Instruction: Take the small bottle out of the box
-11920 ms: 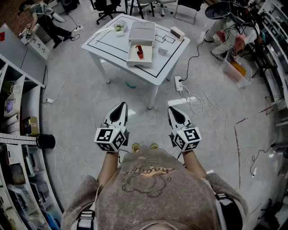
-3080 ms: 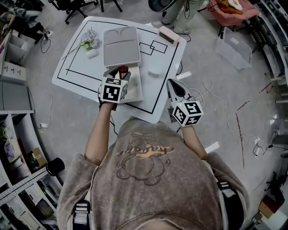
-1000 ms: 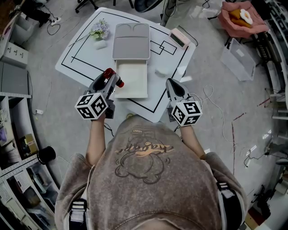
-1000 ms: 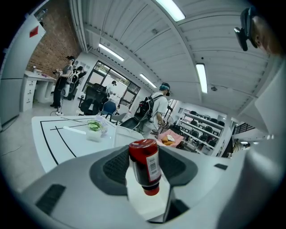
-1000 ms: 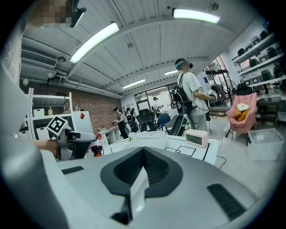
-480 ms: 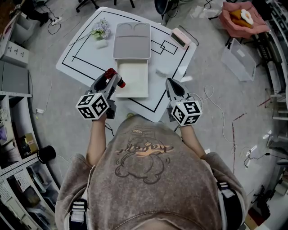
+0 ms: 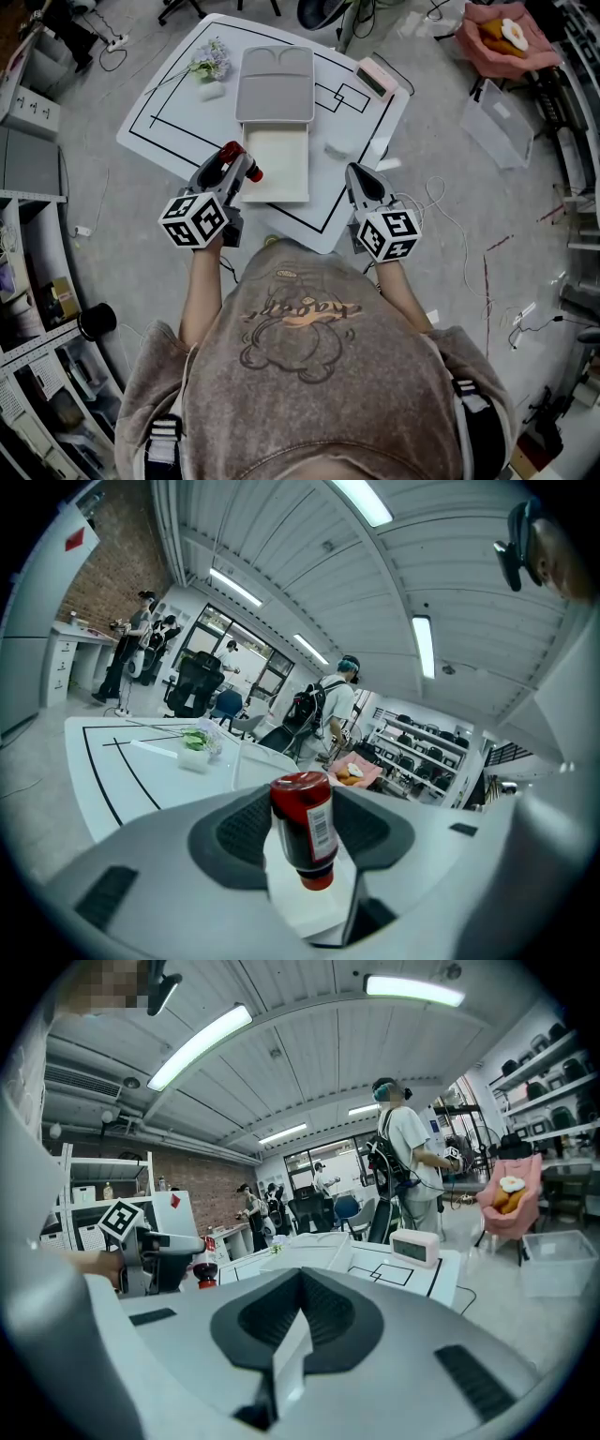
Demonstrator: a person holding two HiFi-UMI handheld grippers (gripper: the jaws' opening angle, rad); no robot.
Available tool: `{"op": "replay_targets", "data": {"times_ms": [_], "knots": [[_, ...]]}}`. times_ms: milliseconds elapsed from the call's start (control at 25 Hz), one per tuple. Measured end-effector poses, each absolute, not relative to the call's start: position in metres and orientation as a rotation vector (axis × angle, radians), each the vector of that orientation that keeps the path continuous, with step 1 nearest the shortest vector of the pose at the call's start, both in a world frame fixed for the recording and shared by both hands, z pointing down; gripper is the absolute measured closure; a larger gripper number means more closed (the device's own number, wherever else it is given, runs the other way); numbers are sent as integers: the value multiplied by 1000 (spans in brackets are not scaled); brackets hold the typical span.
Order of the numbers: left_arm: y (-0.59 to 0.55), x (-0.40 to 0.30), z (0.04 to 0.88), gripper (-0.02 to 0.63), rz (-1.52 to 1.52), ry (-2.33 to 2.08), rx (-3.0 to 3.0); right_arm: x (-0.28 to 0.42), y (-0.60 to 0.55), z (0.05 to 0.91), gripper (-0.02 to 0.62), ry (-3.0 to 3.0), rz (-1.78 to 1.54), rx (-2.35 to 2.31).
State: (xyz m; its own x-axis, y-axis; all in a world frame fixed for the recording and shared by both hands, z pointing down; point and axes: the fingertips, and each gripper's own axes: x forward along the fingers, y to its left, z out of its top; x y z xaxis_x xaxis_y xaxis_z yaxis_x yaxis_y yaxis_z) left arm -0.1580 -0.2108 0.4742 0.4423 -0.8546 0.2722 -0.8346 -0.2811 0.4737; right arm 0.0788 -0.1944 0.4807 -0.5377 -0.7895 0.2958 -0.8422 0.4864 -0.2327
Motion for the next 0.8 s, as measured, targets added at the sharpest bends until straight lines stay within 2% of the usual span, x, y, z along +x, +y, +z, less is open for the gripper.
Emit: {"op": "replay_targets", "data": {"times_ms": [800], "knots": [[-216,-156,476,396,-43,-1407,2129,79,-201,483,600,-2580,540,1419]]}}
